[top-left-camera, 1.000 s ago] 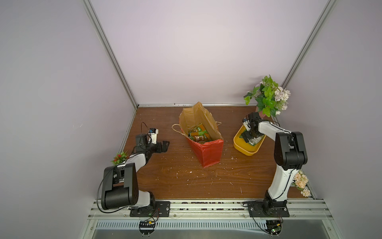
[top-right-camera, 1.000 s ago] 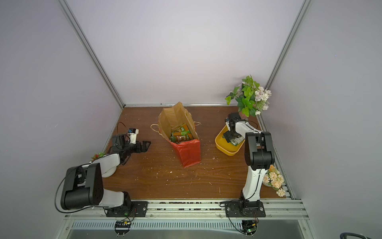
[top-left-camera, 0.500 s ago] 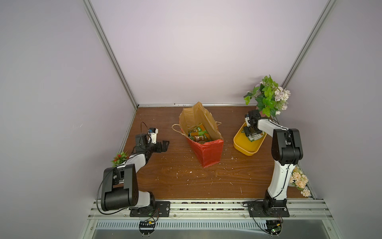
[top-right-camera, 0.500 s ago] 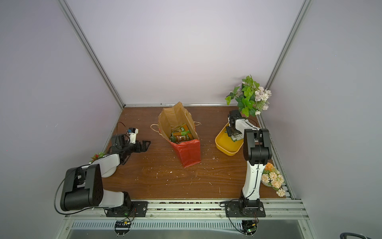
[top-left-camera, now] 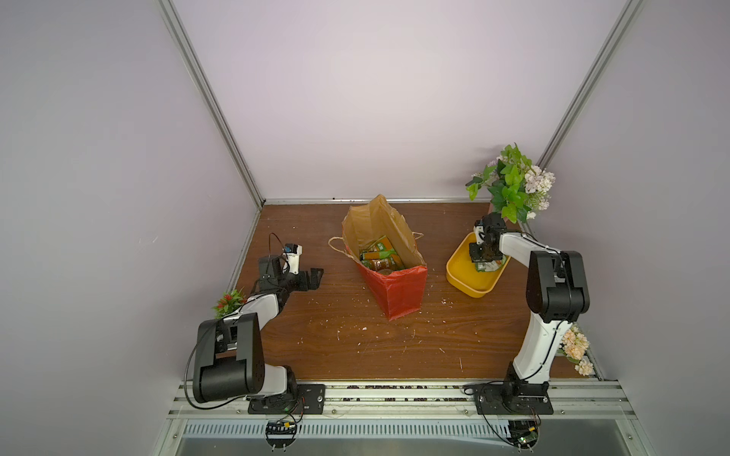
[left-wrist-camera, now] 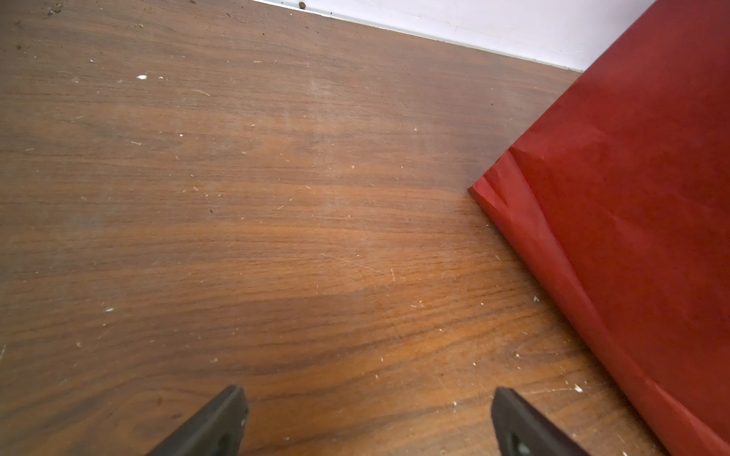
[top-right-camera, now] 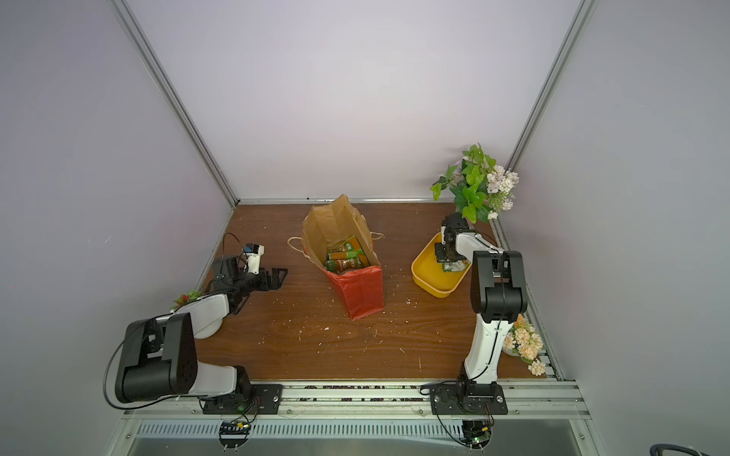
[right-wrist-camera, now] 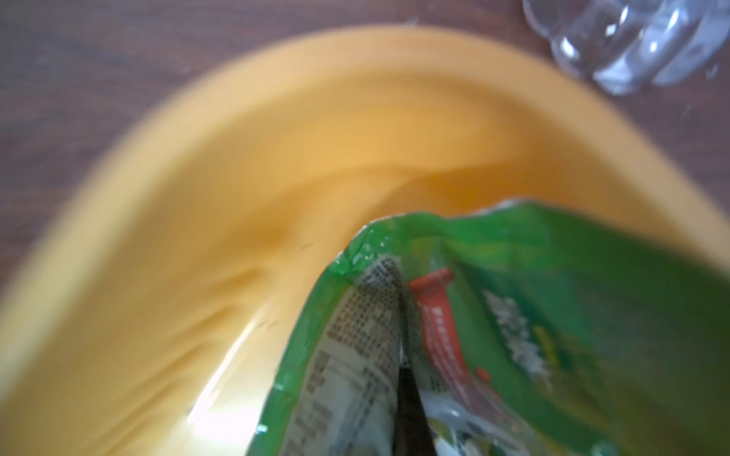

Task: Place the condiment packets inside the bag
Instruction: Pick up the condiment packet from the storage box.

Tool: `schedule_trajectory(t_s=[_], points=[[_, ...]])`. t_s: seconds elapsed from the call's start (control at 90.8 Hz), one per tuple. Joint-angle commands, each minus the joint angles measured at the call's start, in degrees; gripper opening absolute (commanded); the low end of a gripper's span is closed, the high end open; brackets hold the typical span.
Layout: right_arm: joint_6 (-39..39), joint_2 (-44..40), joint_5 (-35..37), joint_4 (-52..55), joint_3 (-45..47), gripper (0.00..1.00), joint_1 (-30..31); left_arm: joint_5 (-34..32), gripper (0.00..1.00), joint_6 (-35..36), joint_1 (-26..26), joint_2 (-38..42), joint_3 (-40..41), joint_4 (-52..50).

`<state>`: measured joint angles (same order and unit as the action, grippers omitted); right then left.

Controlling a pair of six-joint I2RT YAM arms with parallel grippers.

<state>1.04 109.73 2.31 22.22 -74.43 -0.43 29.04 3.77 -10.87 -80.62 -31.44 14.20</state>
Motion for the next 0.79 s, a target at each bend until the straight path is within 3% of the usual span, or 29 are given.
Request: schedule_trajectory(t_s=[0.0,0.198,0.33,0.583,0.782], points=[[2.86,-10.77,-6.22,-1.34,0.64,0.0,0.5,-0.23,1.0,0.68,-0.64,0.64,0.59,0.48],[5.07,-24.64,-11.42,-4.37,0.68,0.0,5.68,-0.34,1.0,0.86,-0.64,0.64,0.89,0.66],[6.19,-28.03,-12.4,-4.39,-3.99,0.0,12.84,-0.72,1.0,0.81,-0.64,1.07,1.48,1.21],[5.76,-22.11,-13.91,-1.64,-19.77,0.0,29.55,-1.65,1.0,-0.49,-1.47,2.64,2.6,2.76],[4.94,-13.23,-20.1,0.54,-29.86,0.0,36.12,-3.11,1.0,-1.84,-2.47,3.67,3.32,4.29]])
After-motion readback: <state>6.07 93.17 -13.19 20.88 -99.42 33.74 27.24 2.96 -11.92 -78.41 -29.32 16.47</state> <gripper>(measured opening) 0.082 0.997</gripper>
